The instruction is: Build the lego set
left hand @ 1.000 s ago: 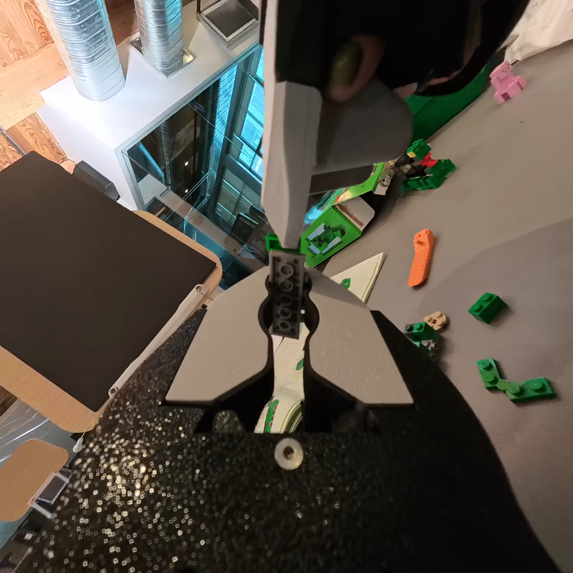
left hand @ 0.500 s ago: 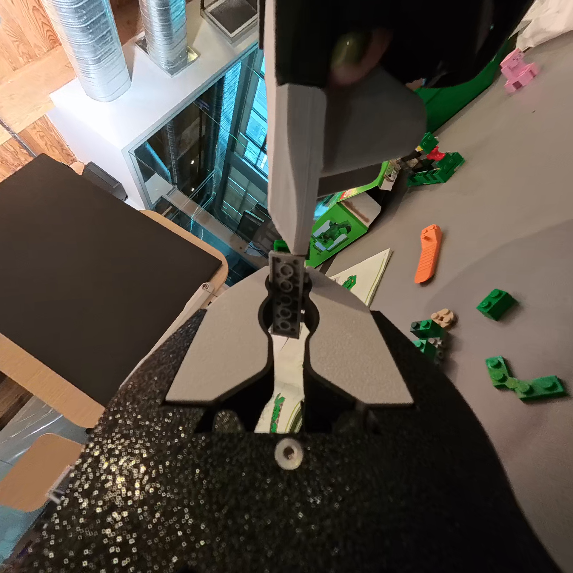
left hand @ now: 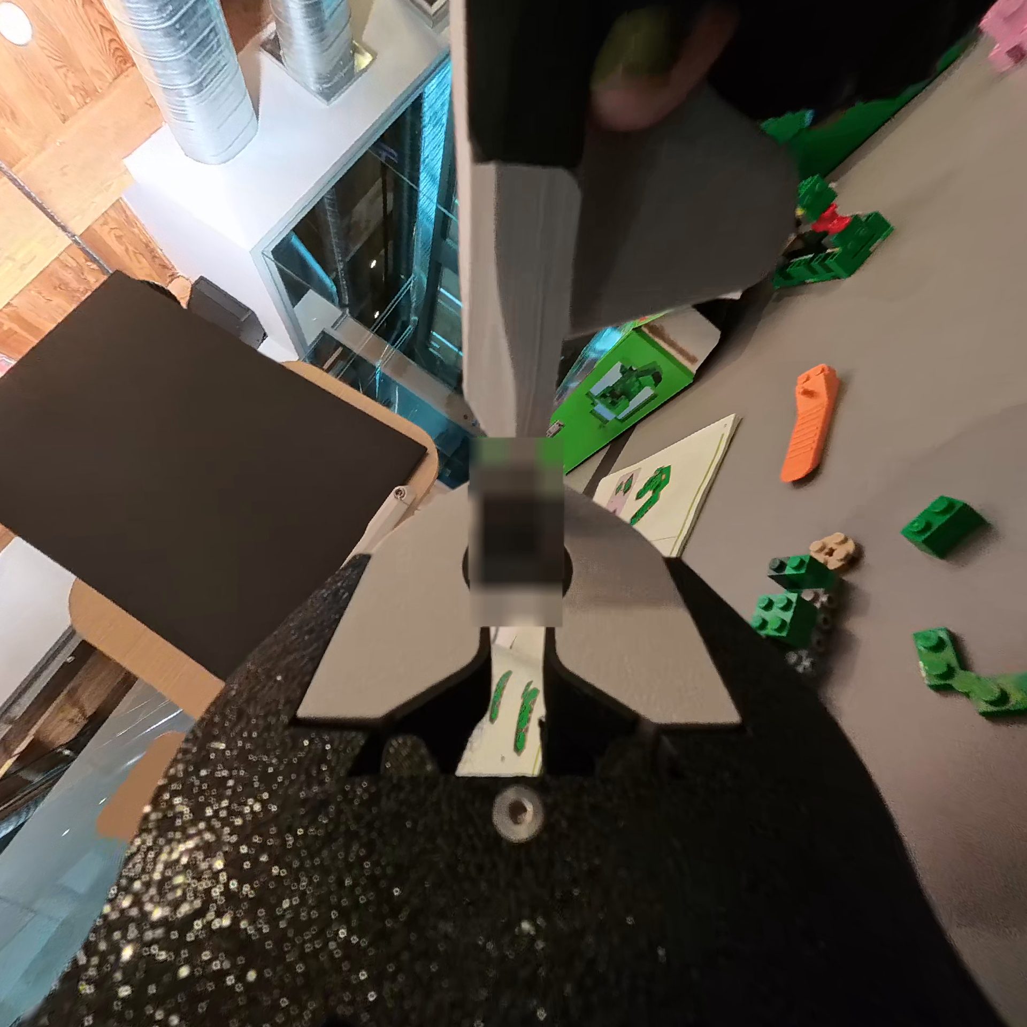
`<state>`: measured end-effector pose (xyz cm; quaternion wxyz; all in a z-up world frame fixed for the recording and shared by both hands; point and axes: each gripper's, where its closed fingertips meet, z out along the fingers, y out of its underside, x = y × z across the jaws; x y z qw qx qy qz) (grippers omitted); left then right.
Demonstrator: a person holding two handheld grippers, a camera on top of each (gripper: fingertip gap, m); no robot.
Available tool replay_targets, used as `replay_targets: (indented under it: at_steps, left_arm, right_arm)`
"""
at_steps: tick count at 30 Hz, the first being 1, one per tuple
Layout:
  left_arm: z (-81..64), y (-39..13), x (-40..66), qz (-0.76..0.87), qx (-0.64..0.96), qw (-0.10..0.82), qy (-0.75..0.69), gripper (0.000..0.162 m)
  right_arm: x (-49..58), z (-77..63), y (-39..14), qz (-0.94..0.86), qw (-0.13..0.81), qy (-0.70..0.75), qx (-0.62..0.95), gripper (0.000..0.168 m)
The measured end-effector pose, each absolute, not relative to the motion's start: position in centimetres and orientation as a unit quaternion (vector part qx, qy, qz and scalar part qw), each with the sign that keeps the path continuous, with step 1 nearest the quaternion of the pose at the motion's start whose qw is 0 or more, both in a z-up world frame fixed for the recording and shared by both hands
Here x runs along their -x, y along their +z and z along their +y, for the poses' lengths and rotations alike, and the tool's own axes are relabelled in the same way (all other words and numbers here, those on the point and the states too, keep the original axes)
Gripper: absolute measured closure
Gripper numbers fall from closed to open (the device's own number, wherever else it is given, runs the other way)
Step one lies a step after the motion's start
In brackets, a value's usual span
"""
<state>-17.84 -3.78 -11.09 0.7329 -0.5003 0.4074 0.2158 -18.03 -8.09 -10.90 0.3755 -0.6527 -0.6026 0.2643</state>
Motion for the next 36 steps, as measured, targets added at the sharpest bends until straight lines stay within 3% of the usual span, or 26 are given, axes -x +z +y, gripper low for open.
replay_targets:
  at_steps: [19,36]
  left_arm:
    - [-3.4,-10.8,18.7,0.373,0.523,0.731,0.230,0.148]
    - [-3.5,-10.6,19.0,0.348,0.535,0.744,0.197,0.148]
  right_arm:
    - [18.9,-7.2,-10.7,-0.589,0.491,0.115,0.631,0.157]
    - [19.1,-7.2,-10.6,-0.576,0.512,0.084,0.632,0.158]
